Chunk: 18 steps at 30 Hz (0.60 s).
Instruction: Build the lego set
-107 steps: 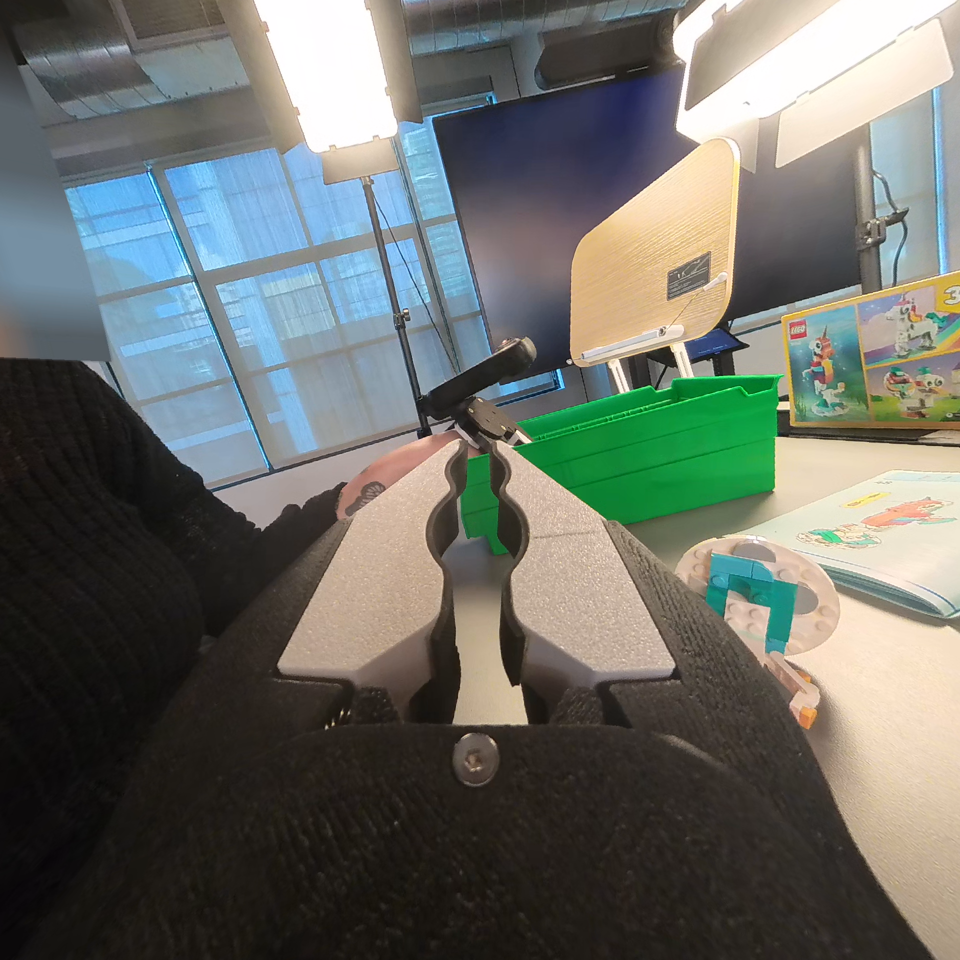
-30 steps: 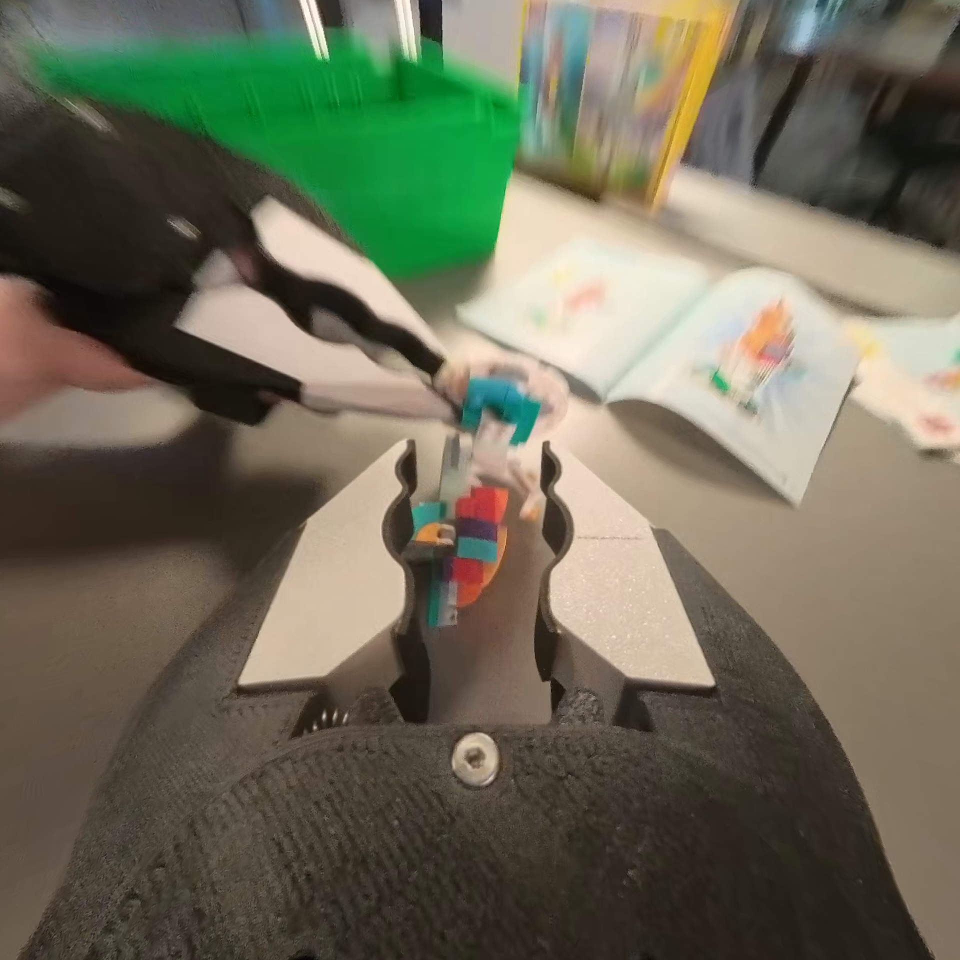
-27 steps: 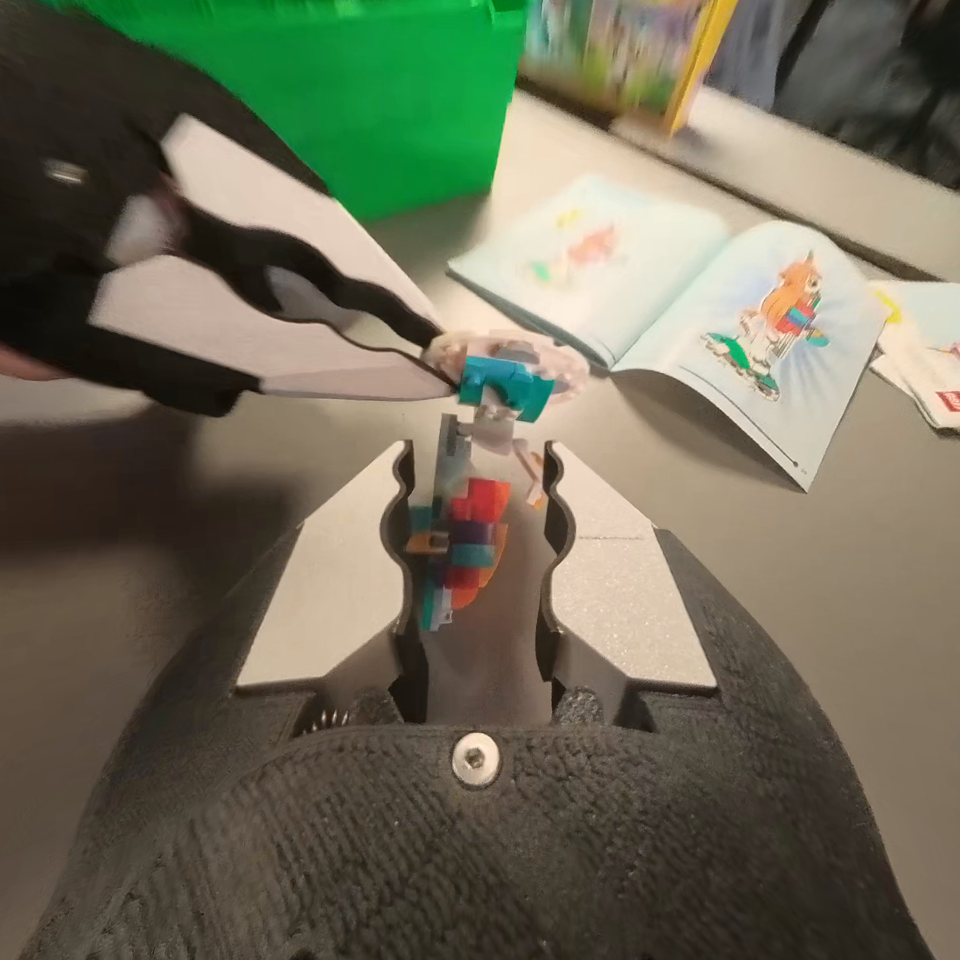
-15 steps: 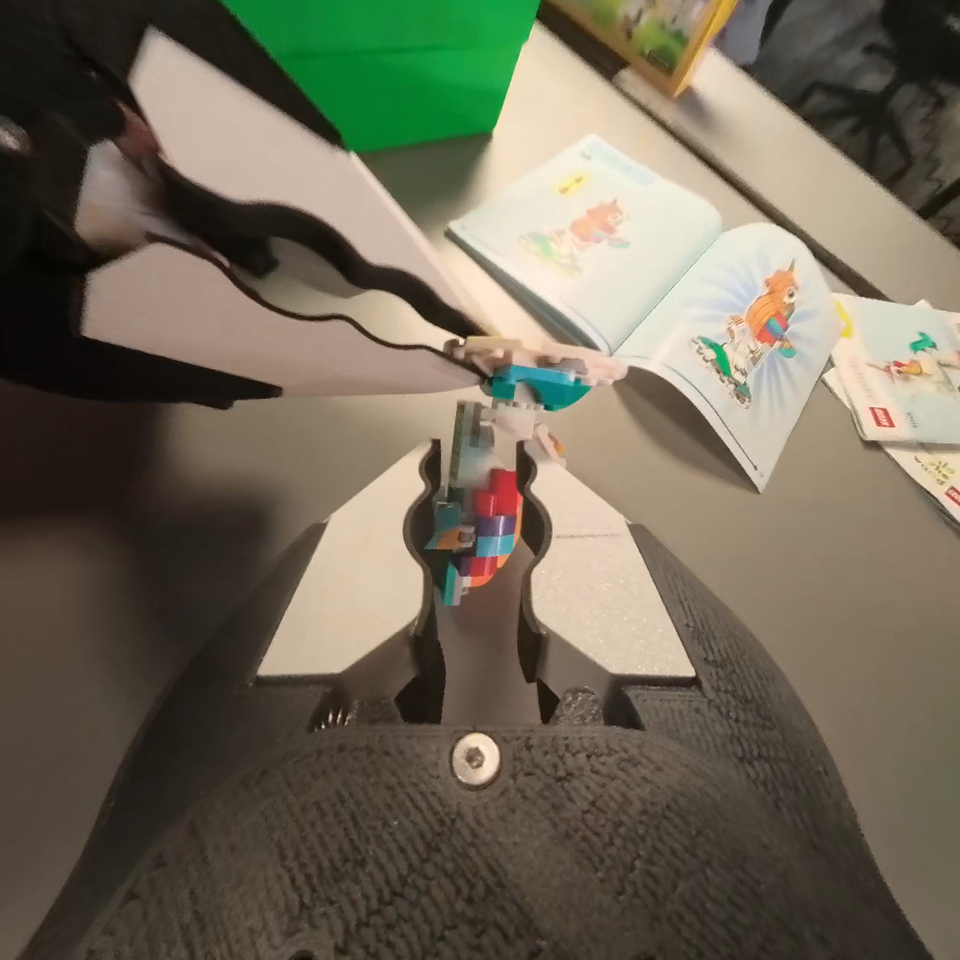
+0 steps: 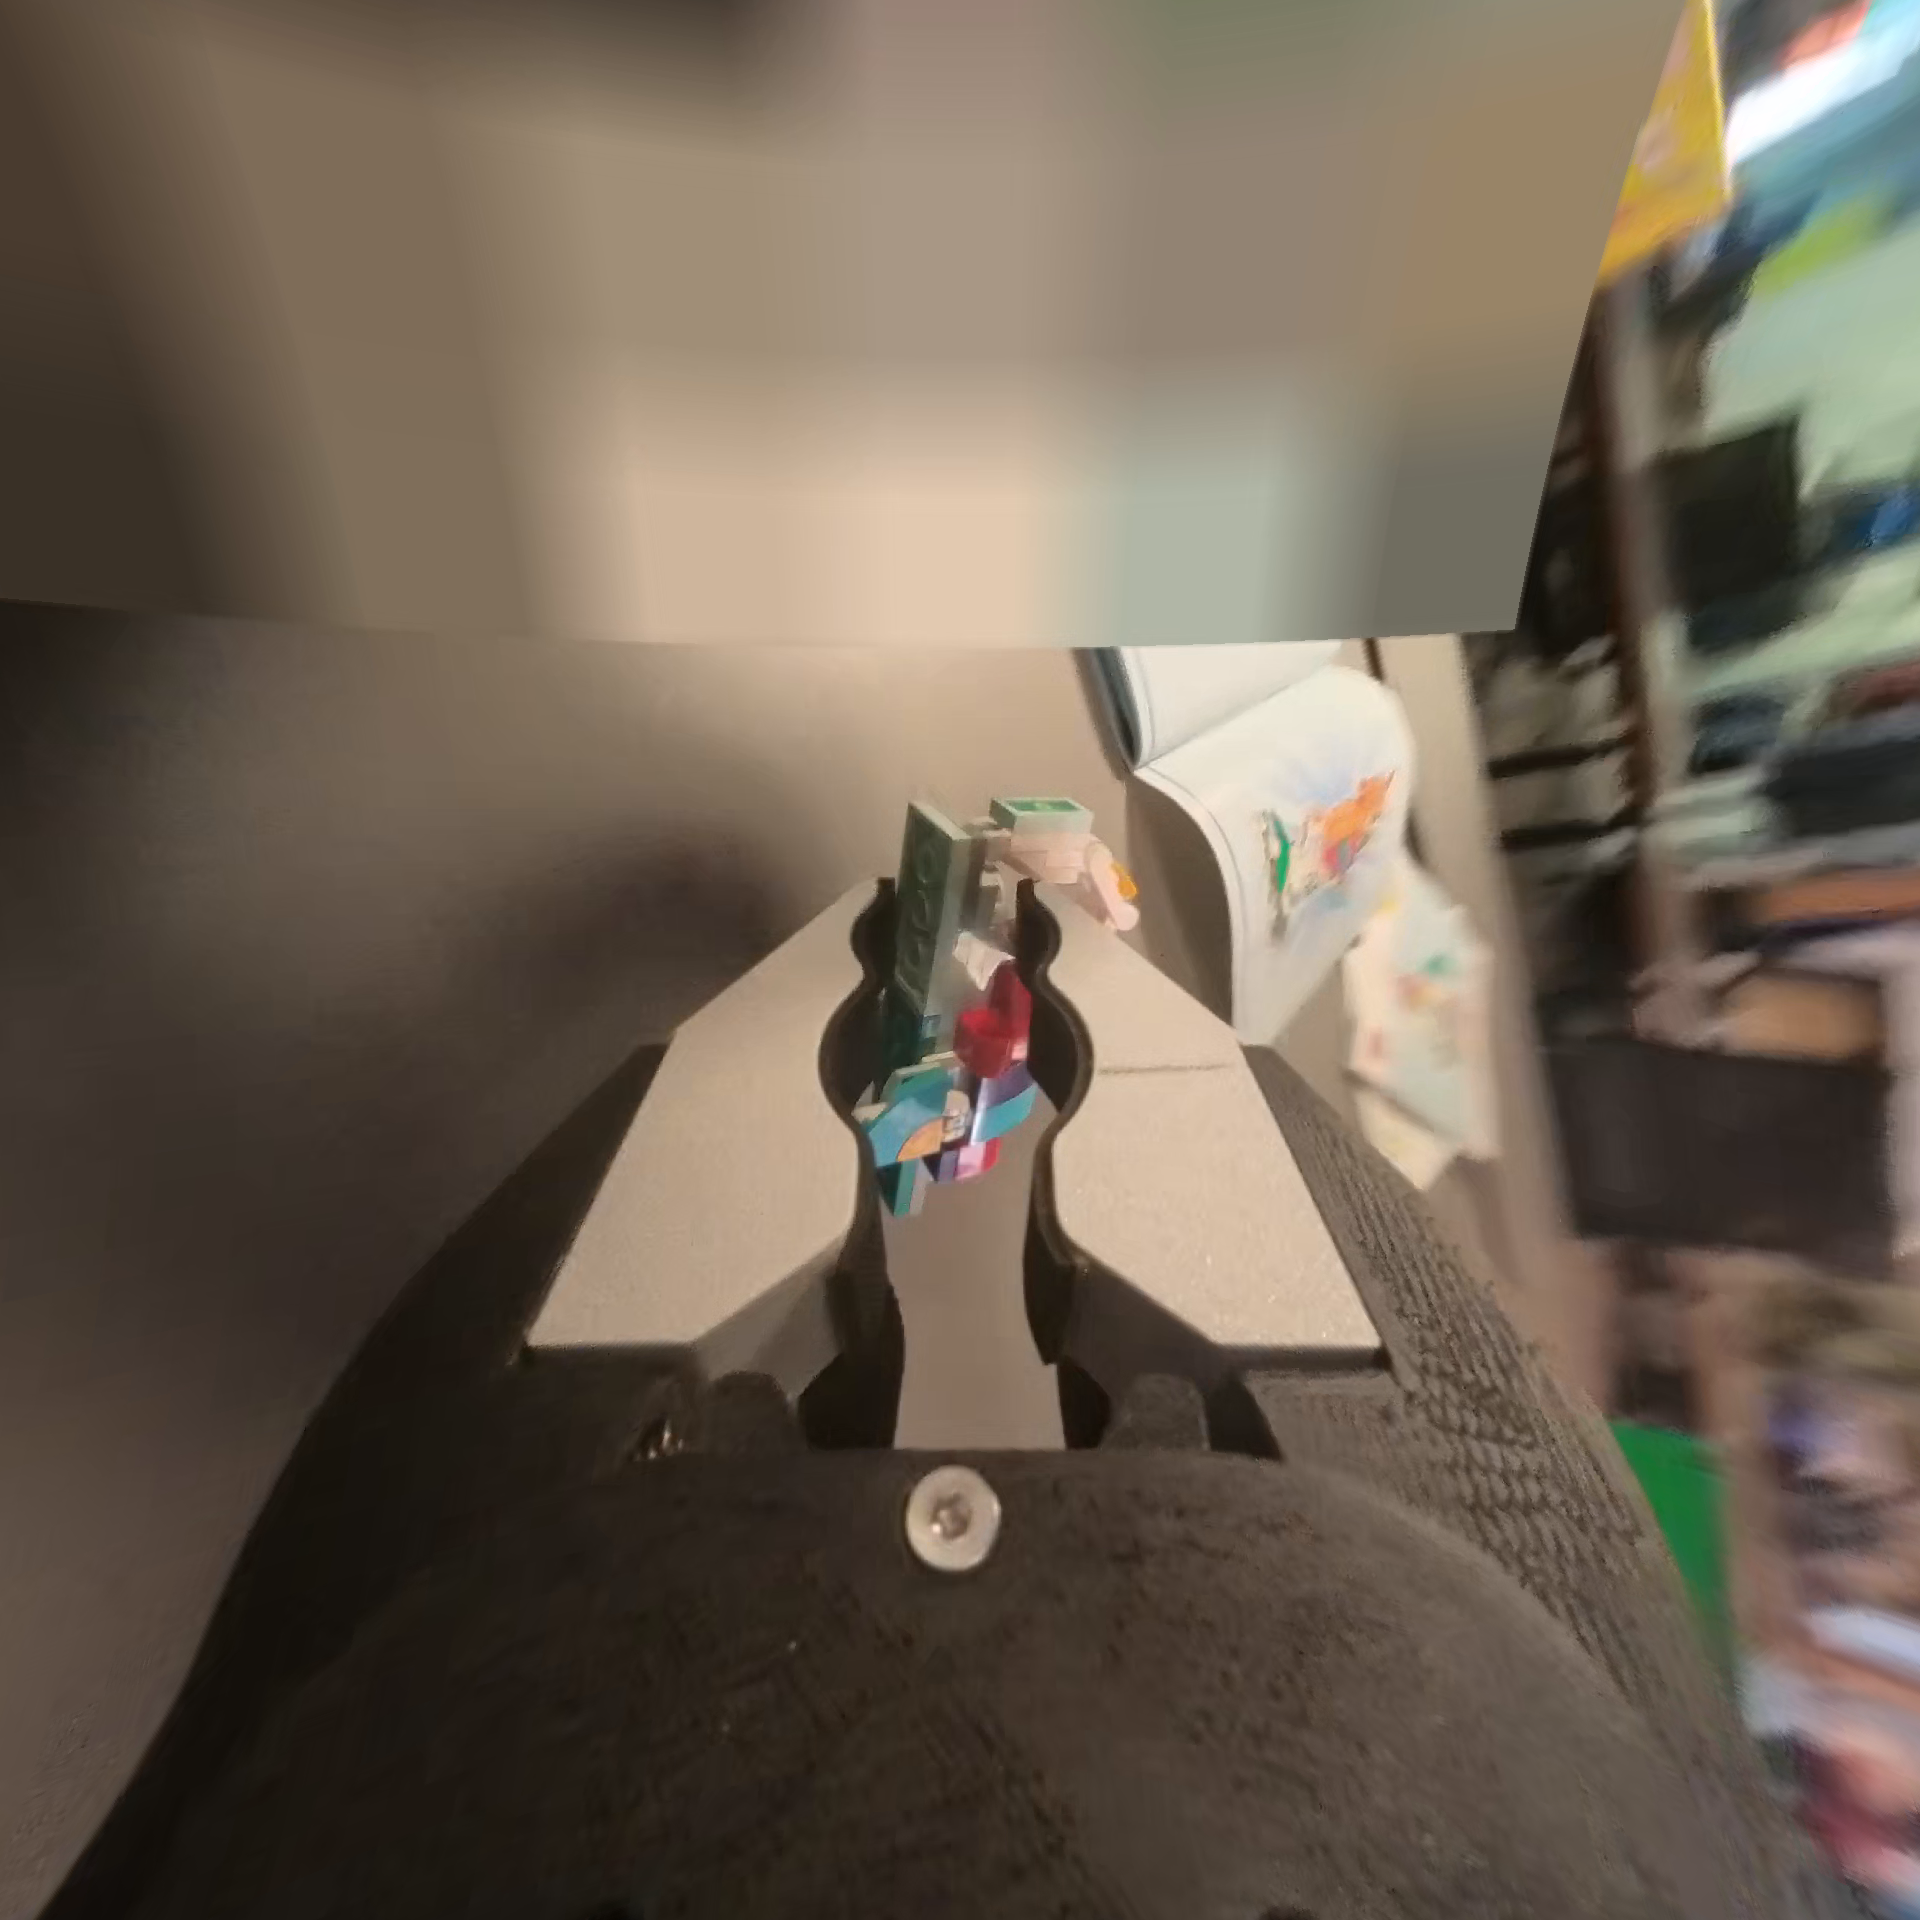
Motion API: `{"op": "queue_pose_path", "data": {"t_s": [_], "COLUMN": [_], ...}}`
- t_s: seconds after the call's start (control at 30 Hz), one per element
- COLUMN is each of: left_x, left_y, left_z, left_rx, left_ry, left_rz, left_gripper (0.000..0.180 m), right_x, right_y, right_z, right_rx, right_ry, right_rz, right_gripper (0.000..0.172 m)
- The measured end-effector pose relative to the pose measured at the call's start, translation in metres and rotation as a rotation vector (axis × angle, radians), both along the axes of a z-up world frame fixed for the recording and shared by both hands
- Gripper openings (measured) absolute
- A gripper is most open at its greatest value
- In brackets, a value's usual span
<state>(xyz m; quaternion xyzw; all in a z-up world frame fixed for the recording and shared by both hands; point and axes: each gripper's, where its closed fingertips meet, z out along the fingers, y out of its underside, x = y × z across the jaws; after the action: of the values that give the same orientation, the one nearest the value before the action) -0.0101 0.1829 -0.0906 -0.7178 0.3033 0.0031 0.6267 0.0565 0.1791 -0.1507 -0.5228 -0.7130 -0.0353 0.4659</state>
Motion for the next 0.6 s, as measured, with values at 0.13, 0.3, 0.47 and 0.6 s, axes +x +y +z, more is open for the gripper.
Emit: {"op": "queue_pose_path", "data": {"t_s": [0.13,0.3,0.47,0.6], "left_x": [0.006,0.015,0.024,0.032], "left_y": [-0.002,-0.004,-0.007,-0.01], "left_z": [-0.005,-0.011,-0.011,-0.008], "left_rx": [-0.05,-0.138,-0.198,-0.214], "left_ry": [-0.06,-0.196,-0.362,-0.451], "left_rz": [-0.027,-0.076,-0.148,-0.201], "left_gripper": [0.004,0.003,0.004,0.004], "right_x": [0.008,0.003,-0.002,-0.003], "right_y": [0.001,-0.001,-0.005,-0.003], "right_z": [-0.005,-0.01,-0.007,0.027], "right_rx": [-0.02,-0.224,-0.432,-0.481], "right_ry": [-0.045,-0.053,0.023,0.259], "right_rz": [-0.001,-0.013,-0.016,-0.036], "right_gripper": [0.022,0.028,0.045,0.041]}}
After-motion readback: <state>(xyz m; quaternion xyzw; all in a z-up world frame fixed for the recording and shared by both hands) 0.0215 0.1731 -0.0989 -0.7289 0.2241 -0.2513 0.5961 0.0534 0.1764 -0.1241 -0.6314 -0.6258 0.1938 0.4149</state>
